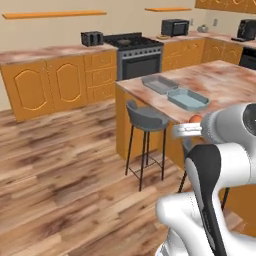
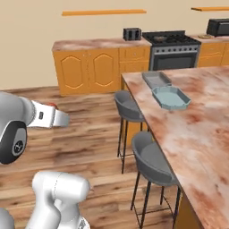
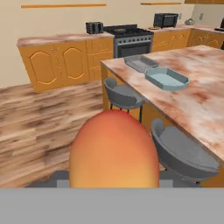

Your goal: Place the cold items (potato and mango) from the fridge in one tupperware on the dining counter. Place the warm items (hot dog and kebab skewer) in the stove area in another tupperware.

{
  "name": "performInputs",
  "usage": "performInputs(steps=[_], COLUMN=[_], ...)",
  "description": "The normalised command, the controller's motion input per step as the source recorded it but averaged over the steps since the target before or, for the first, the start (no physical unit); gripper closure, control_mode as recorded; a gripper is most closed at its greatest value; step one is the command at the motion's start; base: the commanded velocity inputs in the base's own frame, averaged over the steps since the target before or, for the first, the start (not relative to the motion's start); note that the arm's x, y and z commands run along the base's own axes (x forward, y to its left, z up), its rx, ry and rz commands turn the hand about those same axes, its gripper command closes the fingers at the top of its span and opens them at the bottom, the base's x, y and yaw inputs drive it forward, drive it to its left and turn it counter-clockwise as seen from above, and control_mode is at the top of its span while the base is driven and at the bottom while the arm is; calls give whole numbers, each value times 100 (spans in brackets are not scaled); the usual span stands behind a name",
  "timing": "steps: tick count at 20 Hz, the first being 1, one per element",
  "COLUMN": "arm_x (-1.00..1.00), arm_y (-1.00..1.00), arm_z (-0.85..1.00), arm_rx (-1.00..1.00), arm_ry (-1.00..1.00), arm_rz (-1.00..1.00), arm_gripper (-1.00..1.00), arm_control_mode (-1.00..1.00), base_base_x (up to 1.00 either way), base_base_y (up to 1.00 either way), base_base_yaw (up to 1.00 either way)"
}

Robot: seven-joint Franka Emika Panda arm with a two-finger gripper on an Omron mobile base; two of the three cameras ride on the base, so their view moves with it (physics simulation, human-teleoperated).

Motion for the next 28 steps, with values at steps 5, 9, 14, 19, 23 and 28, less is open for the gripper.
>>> performInputs(steps=[5,9,14,19,23,28], arm_x=[0,0,0,0,0,0], arm_y=[0,0,0,0,0,0], arm_z=[0,0,0,0,0,0], arm_rx=[0,0,0,0,0,0], arm_ry=[0,0,0,0,0,0], arm_rz=[0,0,0,0,0,0], arm_gripper=[100,100,100,100,100,100], arm_control_mode=[100,100,100,100,100,100], base_base_x=[85,62,27,16,40,59], base_base_y=[55,44,47,47,58,71], base_base_yaw=[-45,-54,-66,-76,-71,-60])
